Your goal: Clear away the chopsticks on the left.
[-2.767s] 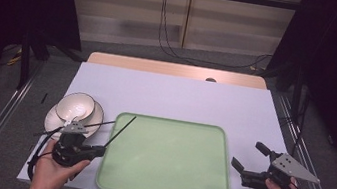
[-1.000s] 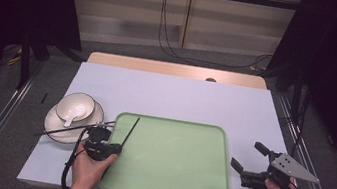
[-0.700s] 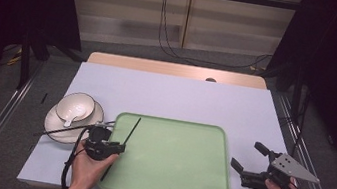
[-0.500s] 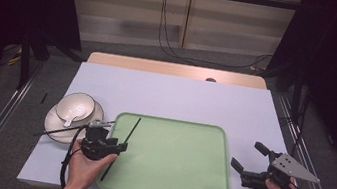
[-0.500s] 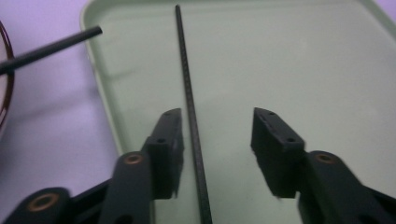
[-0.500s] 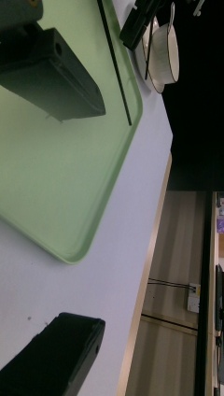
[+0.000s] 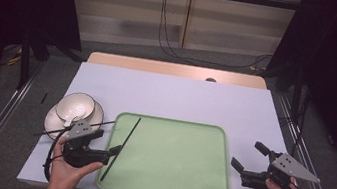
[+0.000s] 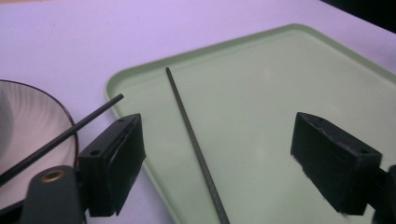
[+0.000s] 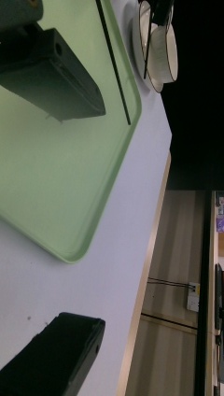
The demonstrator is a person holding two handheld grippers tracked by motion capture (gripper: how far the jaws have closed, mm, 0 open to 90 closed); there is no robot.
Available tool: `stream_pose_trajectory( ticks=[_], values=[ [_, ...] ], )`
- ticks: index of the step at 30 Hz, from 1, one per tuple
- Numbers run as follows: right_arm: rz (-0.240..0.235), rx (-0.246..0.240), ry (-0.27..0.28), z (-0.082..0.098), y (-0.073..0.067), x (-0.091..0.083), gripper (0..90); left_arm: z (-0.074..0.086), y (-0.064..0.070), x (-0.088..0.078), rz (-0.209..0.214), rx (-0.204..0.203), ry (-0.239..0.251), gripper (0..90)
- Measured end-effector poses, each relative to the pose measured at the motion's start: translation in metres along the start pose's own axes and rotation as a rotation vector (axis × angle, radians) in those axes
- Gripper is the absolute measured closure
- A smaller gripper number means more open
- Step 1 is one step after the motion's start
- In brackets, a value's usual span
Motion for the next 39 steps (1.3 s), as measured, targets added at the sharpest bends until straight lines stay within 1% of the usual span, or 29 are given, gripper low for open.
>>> stream_pose_trajectory(
  ticks=[1,2,3,4,5,6,8,10,11,14,17,18,19,20,21,22,23,24,25,26,28,29,30,33,35,36,37,38,39],
  values=[
    [0.001,0.002,-0.001,0.0,0.0,0.0,0.4,0.0,-0.002,-0.003,0.015,0.001,0.011,12.4],
    [0.0,0.002,-0.001,0.0,0.0,0.0,0.4,0.001,-0.006,-0.006,0.01,0.014,0.015,11.6],
    [0.004,0.004,0.002,0.0,0.0,0.0,0.4,0.002,-0.01,-0.01,-0.009,0.043,0.027,10.3],
    [0.003,-0.001,0.0,0.0,0.0,-0.001,0.4,0.003,-0.015,-0.013,-0.029,0.059,0.037,8.5],
    [0.002,0.0,0.001,0.0,0.0,-0.001,0.4,0.004,-0.019,-0.017,-0.027,0.067,0.04,7.0],
    [0.004,-0.001,0.001,0.0,0.0,-0.001,0.5,0.004,-0.023,-0.021,-0.018,0.063,0.046,6.2],
    [0.003,-0.001,0.0,0.0,0.0,0.0,0.5,0.005,-0.032,-0.029,-0.027,0.051,0.058,6.1],
    [0.002,0.0,-0.001,0.0,0.0,0.0,0.5,0.005,-0.039,-0.037,-0.018,0.038,0.074,5.6],
    [0.004,-0.001,0.0,0.0,0.0,0.0,0.5,0.005,-0.044,-0.041,-0.031,0.045,0.082,5.4],
    [0.001,0.003,0.001,0.0,0.0,0.0,0.5,0.005,-0.055,-0.049,-0.047,0.044,0.091,5.2],
    [0.001,0.002,0.001,0.0,0.0,0.0,0.5,0.006,-0.067,-0.054,-0.042,0.046,0.087,5.1],
    [0.001,0.002,0.001,0.0,0.0,0.0,0.5,0.007,-0.072,-0.056,-0.043,0.059,0.085,4.5],
    [0.002,0.001,0.001,0.0,0.0,0.0,0.5,0.009,-0.076,-0.057,-0.032,0.07,0.081,4.2],
    [-0.001,0.002,0.001,0.0,0.0,0.001,0.5,0.011,-0.081,-0.058,-0.035,0.08,0.071,3.9],
    [0.002,0.001,0.0,0.0,0.0,0.001,0.5,0.012,-0.084,-0.058,-0.029,0.078,0.068,2.9],
    [0.002,0.002,0.0,0.0,0.0,0.001,0.5,0.013,-0.089,-0.059,-0.028,0.086,0.067,2.8],
    [0.003,0.004,-0.001,0.0,0.0,0.001,0.5,0.014,-0.092,-0.06,-0.036,0.077,0.063,2.7],
    [0.003,0.001,0.0,0.0,0.0,0.001,0.5,0.015,-0.096,-0.062,-0.039,0.083,0.061,2.7],
    [0.006,0.002,0.0,0.0,0.0,0.001,0.5,0.016,-0.099,-0.063,-0.037,0.092,0.053,2.9],
    [0.007,0.002,0.0,0.0,0.0,0.001,0.5,0.016,-0.102,-0.064,-0.027,0.104,0.049,3.1],
    [0.008,0.0,-0.001,0.0,0.001,0.001,0.5,0.018,-0.107,-0.065,-0.02,0.127,0.027,3.5],
    [0.009,-0.002,0.0,0.0,0.001,0.001,0.5,0.018,-0.111,-0.064,-0.017,0.134,0.025,5.1],
    [0.007,0.002,-0.001,0.0,0.0,0.001,0.5,0.019,-0.115,-0.064,-0.033,0.134,0.013,5.9],
    [0.01,0.002,0.0,0.0,0.001,0.001,0.5,0.017,-0.127,-0.064,-0.029,0.109,-0.008,7.7],
    [0.006,0.005,-0.001,0.0,0.0,0.001,0.5,0.014,-0.132,-0.064,0.002,0.126,0.004,8.8],
    [0.007,0.005,0.0,0.0,0.0,0.001,0.5,0.014,-0.135,-0.064,-0.005,0.136,-0.001,8.6],
    [0.006,0.005,-0.001,0.0,0.0,0.001,0.6,0.014,-0.137,-0.062,-0.022,0.141,-0.008,8.2],
    [0.007,0.001,-0.004,0.0,0.001,0.001,0.8,0.016,-0.14,-0.061,-0.03,0.148,-0.022,8.4],
    [0.008,0.001,-0.004,0.0,0.001,0.001,0.9,0.018,-0.143,-0.059,-0.029,0.148,-0.03,8.3]
  ],
)
Point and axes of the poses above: each handheld gripper's, and its own axes: x roughly forward along the jaws, z roughly out of its underside, y roughly to its right, the point moved 8 cm from there along x, roughly forward along the jaws, and after that the axes turned 7 degrees about -z, right-handed, at the moved point
